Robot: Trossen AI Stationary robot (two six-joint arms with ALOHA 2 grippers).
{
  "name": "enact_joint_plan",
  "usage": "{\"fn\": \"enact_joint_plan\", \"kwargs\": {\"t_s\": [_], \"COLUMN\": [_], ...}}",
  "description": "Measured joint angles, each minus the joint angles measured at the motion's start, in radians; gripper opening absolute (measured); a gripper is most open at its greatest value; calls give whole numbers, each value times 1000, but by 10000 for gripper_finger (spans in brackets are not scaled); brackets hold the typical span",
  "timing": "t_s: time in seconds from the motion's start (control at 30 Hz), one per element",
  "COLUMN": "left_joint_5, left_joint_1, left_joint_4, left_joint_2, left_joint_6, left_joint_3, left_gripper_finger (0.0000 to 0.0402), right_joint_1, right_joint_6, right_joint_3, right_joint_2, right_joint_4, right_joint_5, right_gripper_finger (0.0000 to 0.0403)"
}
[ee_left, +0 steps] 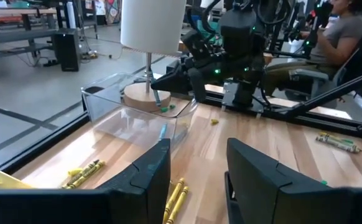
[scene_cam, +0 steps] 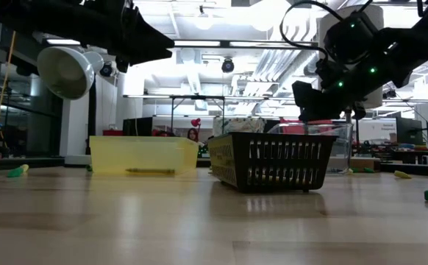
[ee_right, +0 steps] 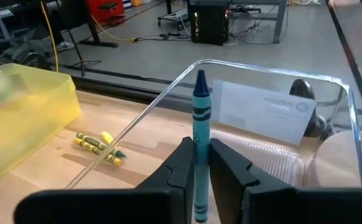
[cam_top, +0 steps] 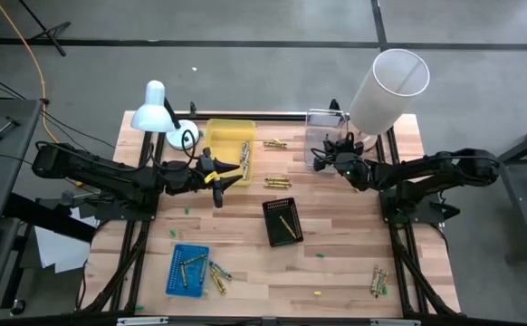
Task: Sort crayons
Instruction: Put the blue crayon into the transparent bin
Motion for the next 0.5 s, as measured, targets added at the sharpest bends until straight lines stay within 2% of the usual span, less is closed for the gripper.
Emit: {"fn": "enact_joint_plan", "kwargs": {"t_s": [0.2,0.4,0.5], "left_joint_5": [4,5,5], "left_joint_1": [0,0,0], "left_joint_4": [-1,-1,-8], "left_joint_2": [0,0,0], "left_joint_6": [-44,-44,-44], "left_joint_3": [0,0,0], "left_gripper_finger": [147,147,147], "right_joint_1": [-2,13,51], "right_joint_6": [-10,-19,-127], "right_joint_3": [0,0,0], "right_joint_2": [0,-3,-27], "right_joint_4": [15,93,199], "right_joint_5": [-2,-10,-66], "right_gripper_finger": [77,154,187]}}
